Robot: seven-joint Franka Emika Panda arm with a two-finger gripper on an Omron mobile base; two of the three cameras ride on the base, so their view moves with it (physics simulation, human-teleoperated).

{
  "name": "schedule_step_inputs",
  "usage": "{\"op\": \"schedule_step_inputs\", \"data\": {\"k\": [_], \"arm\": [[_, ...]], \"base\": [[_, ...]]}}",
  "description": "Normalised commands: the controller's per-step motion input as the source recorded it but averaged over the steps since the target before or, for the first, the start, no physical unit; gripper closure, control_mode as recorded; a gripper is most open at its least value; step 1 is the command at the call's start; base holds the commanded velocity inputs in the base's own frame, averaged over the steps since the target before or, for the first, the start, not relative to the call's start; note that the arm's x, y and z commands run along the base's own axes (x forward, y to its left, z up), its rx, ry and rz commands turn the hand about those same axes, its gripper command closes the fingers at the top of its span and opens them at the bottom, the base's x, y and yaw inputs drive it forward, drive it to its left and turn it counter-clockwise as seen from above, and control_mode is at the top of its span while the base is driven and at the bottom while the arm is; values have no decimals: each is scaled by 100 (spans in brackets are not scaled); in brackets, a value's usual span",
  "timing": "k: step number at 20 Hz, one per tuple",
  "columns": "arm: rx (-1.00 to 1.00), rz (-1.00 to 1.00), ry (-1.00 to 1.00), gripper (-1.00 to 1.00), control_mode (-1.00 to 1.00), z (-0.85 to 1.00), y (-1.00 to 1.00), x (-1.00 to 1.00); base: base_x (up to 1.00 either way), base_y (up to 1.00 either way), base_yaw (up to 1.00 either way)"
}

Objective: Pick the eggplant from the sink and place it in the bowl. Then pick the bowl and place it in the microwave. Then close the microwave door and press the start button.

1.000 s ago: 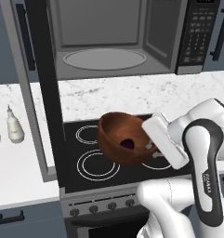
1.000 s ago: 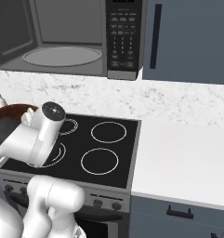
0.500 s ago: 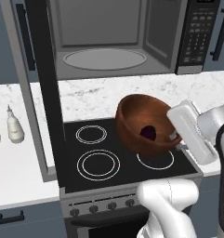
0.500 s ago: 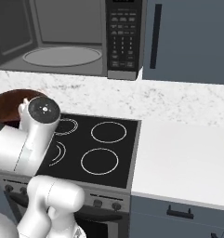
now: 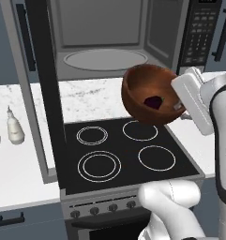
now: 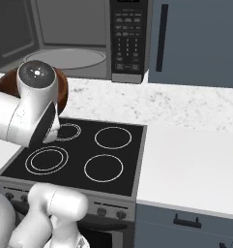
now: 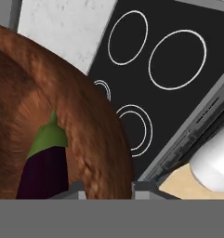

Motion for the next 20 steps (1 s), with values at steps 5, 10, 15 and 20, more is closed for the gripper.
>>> {"op": "schedule_step_inputs", "data": {"k": [5, 10, 15, 20], "arm": [[-9, -7, -15, 100, -100, 39, 3, 34], [-3, -4, -7, 100, -100, 14, 8, 65], [0, -1, -1, 100, -100, 18, 9, 83], [0, 0, 0, 100, -100, 21, 8, 69]], "base": [[0, 0, 0], [0, 0, 0], [0, 0, 0], [0, 0, 0]]}}
